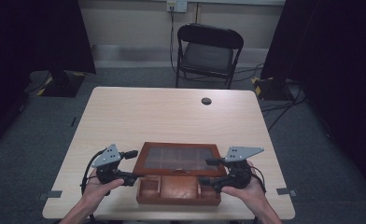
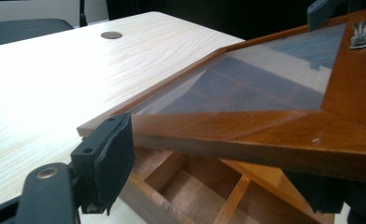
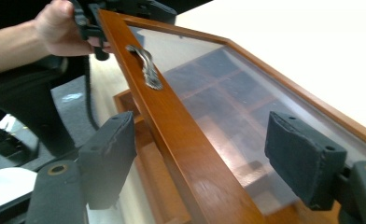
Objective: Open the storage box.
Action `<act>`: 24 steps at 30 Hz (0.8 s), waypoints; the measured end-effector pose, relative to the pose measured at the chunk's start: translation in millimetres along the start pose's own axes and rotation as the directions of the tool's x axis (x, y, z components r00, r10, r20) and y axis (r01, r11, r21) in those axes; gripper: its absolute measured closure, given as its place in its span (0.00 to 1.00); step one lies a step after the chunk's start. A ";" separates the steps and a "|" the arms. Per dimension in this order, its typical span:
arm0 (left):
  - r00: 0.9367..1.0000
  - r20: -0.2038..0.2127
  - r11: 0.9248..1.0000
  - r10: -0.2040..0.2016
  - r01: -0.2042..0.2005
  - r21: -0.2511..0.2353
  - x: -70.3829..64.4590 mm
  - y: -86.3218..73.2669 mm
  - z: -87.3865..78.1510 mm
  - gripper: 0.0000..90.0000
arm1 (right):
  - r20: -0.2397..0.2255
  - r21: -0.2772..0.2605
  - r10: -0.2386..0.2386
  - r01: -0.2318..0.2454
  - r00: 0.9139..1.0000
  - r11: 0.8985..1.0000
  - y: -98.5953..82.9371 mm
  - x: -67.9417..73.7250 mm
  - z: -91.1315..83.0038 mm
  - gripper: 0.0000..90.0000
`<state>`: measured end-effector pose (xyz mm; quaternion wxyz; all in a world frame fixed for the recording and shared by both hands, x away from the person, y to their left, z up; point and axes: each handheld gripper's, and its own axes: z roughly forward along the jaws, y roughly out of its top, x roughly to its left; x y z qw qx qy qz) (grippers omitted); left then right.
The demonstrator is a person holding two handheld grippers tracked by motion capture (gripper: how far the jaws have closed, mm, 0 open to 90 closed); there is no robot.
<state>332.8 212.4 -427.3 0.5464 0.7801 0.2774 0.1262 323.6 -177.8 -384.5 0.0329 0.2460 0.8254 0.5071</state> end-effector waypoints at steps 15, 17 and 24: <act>0.999 0.016 0.999 -0.033 0.033 0.000 2.4 10.9 3.9 0.23 | 0.044 -0.013 -0.010 0.011 0.999 1.000 -2.1 -11.9 -6.2 0.22; 0.999 0.018 0.999 -0.034 0.034 0.005 3.4 11.8 3.8 0.23 | 0.055 -0.010 -0.022 0.023 0.998 1.000 -1.3 -12.8 -6.5 0.22; 0.999 0.018 0.999 -0.035 0.035 0.008 3.7 13.3 3.0 0.24 | 0.068 -0.010 -0.029 0.029 0.997 1.000 -1.8 -16.6 -7.7 0.22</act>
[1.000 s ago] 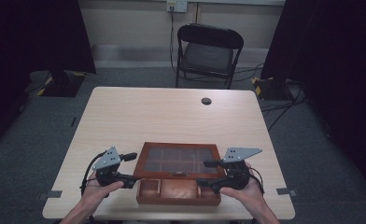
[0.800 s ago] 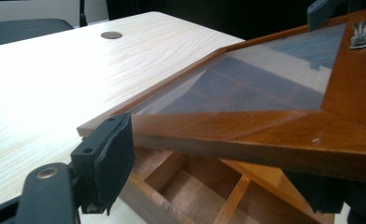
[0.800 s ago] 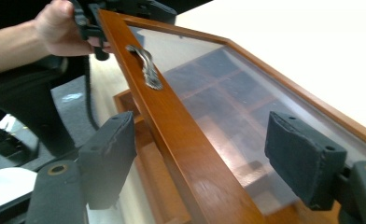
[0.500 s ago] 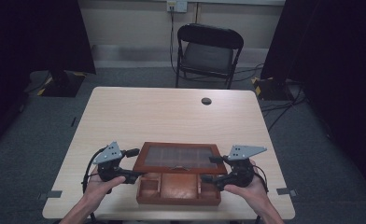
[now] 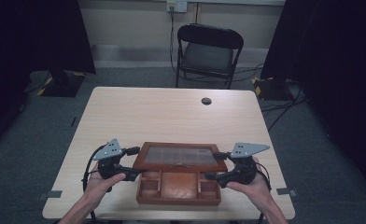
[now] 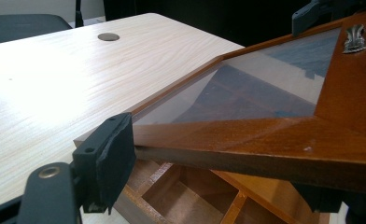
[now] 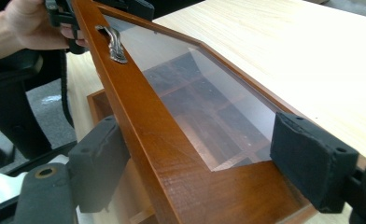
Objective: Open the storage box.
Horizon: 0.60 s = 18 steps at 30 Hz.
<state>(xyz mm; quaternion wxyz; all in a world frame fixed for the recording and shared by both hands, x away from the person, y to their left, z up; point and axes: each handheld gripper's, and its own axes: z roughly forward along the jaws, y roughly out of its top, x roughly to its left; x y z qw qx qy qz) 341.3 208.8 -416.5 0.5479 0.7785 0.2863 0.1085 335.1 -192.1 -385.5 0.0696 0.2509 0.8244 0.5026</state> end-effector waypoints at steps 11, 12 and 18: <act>1.000 0.001 1.000 -0.016 0.016 -0.014 2.3 1.9 -0.6 0.25 | 0.036 0.001 0.000 0.000 0.999 1.000 -1.2 -6.0 -2.9 0.21; 1.000 0.004 1.000 -0.020 0.020 -0.014 2.7 2.3 -0.6 0.25 | 0.038 -0.006 0.003 -0.003 0.999 1.000 -1.9 -7.0 -3.7 0.22; 1.000 0.002 1.000 -0.017 0.017 -0.016 4.0 6.5 -0.3 0.26 | 0.036 -0.016 -0.002 0.002 0.999 1.000 -0.4 -8.7 -6.5 0.27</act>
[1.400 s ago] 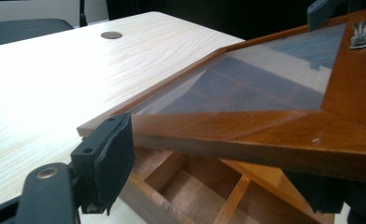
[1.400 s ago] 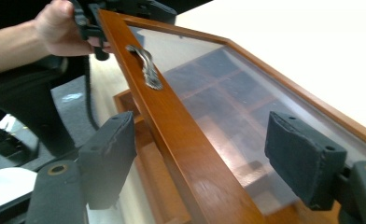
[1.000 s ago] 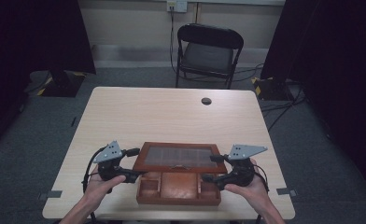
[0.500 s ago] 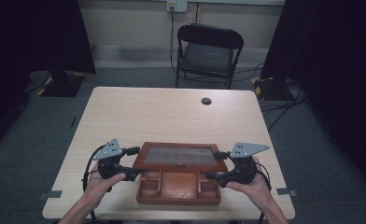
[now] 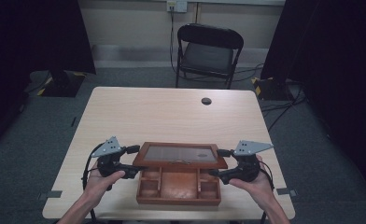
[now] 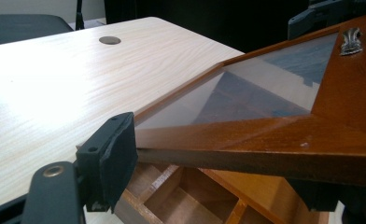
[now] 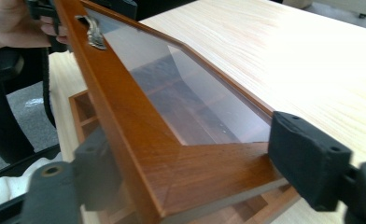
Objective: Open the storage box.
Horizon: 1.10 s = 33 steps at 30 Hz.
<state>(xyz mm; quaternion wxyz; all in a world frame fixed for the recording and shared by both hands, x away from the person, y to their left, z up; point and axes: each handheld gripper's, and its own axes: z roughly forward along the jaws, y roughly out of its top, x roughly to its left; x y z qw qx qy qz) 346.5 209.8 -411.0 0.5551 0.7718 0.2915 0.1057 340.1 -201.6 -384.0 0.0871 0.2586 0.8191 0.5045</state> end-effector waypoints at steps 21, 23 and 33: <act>1.000 0.000 1.000 -0.026 0.026 -0.001 14.6 16.7 5.2 0.34 | 0.005 -0.080 0.035 -0.035 0.999 0.996 11.7 -16.0 0.7 0.46; 1.000 -0.003 1.000 -0.027 0.027 -0.006 15.8 17.7 6.8 0.34 | 0.007 -0.082 0.047 -0.047 0.999 0.996 12.1 -18.7 2.0 0.47; 1.000 -0.019 1.000 -0.017 0.017 -0.010 20.3 17.2 11.7 0.43 | 0.009 -0.082 0.071 -0.070 0.997 0.994 14.3 -27.2 6.1 0.48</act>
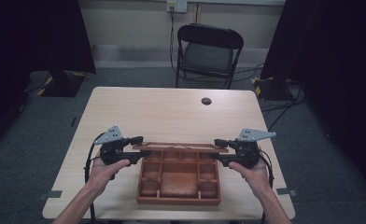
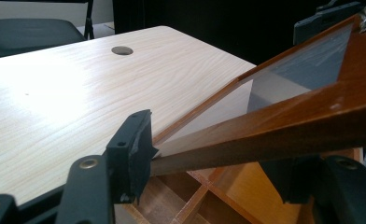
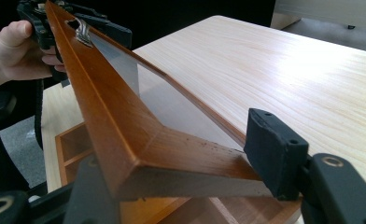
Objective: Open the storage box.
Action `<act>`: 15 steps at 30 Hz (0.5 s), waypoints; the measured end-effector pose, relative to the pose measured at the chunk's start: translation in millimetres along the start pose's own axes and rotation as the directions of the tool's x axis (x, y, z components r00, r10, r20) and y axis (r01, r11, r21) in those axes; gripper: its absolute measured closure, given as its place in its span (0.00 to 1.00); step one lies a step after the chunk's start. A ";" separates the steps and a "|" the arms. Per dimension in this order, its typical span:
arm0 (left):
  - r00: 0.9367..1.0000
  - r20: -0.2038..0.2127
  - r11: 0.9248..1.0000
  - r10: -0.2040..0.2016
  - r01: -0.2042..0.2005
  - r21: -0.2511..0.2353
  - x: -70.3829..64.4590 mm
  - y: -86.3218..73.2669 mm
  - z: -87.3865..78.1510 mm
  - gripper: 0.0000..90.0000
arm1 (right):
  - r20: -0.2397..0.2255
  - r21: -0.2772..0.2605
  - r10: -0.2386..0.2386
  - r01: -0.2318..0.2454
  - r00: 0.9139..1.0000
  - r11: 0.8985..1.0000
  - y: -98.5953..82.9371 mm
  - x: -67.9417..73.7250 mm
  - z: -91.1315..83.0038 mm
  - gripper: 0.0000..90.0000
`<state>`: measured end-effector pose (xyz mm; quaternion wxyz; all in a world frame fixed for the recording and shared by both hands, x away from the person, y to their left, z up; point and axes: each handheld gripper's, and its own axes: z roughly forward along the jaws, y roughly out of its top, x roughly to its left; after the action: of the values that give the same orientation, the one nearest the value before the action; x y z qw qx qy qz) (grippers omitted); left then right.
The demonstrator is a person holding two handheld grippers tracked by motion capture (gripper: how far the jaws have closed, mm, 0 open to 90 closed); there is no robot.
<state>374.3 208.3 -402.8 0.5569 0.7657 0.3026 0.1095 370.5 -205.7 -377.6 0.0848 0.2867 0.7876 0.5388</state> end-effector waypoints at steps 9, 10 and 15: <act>1.000 -0.013 1.000 0.000 0.000 0.024 6.5 5.1 3.6 0.46 | 0.019 0.001 0.013 -0.013 1.000 1.000 3.8 -5.7 3.1 0.49; 1.000 -0.013 1.000 0.002 -0.001 0.023 6.1 6.2 4.3 0.46 | 0.019 0.000 0.014 -0.014 1.000 1.000 4.0 -6.4 3.3 0.49; 1.000 -0.015 1.000 0.002 -0.002 0.015 5.8 9.4 6.4 0.49 | 0.025 -0.011 0.021 -0.020 0.999 1.000 6.4 -9.5 4.7 0.50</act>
<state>385.3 204.9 -397.4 0.5489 0.7692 0.3069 0.1134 382.7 -205.4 -375.4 0.0907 0.3011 0.7807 0.5401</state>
